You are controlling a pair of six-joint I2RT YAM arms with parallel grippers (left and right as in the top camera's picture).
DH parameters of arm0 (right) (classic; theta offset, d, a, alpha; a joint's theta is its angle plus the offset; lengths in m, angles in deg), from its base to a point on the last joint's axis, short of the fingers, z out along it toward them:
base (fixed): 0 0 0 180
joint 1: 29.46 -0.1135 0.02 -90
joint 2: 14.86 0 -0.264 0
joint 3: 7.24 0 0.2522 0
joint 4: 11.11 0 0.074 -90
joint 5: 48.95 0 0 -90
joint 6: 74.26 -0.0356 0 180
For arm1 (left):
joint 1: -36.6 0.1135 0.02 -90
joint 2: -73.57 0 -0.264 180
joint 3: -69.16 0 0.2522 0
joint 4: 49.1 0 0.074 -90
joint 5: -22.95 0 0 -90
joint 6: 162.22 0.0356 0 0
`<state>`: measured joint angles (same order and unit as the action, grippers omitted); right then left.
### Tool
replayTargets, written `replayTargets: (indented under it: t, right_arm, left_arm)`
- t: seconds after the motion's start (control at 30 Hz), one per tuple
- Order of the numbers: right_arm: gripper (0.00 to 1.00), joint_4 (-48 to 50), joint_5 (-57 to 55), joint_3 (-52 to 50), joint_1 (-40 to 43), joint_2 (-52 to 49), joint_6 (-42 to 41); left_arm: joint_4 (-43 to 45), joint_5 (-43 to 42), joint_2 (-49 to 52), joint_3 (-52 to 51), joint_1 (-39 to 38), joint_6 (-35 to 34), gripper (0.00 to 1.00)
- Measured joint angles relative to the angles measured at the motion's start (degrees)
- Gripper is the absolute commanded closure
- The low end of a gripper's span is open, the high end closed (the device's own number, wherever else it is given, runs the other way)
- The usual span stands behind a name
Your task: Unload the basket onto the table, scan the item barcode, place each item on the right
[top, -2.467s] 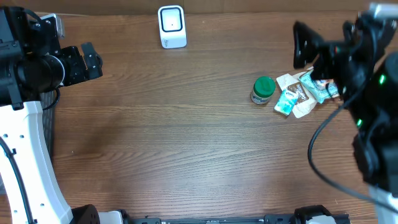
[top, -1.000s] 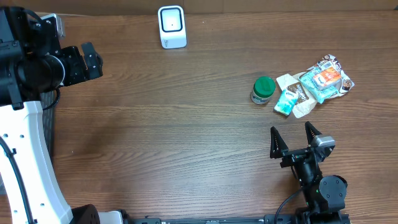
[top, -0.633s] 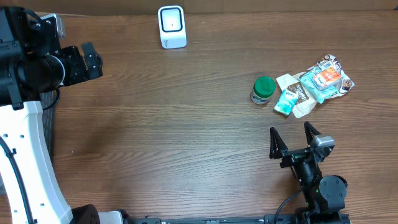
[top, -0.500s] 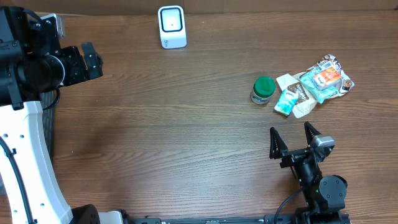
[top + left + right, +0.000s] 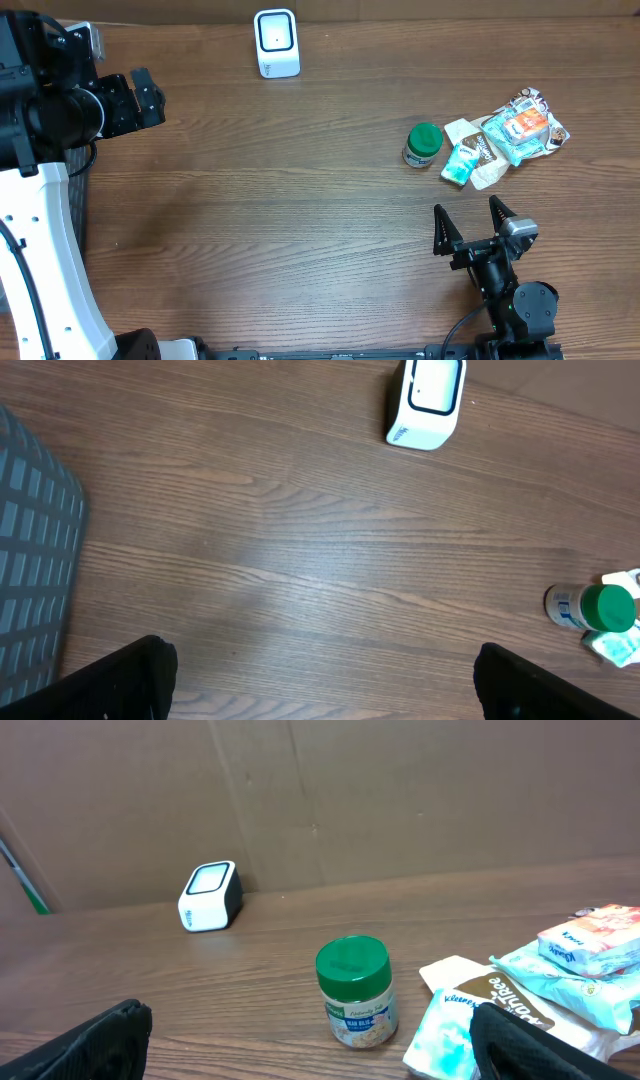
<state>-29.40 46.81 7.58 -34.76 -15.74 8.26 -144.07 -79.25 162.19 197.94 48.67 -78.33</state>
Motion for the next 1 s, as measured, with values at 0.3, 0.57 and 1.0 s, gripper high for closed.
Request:
replayTargets:
  t: [0.3,0.57,1.0]
  right_arm:
    - [0.0,0.04,0.02,0.0,0.02,0.0,0.0]
    - [0.0,0.04,0.02,0.0,0.02,0.0,0.0]
    - [0.0,0.04,0.02,0.0,0.02,0.0,0.02]
  left_arm:
    - [-1.2,0.0,0.0,0.0,0.0,-0.02,0.0]
    - [-1.33,0.0,-4.09,-0.15,0.0,0.0,0.01]
    - [16.37,1.86,-30.69,-23.93,0.0,0.0,0.0]
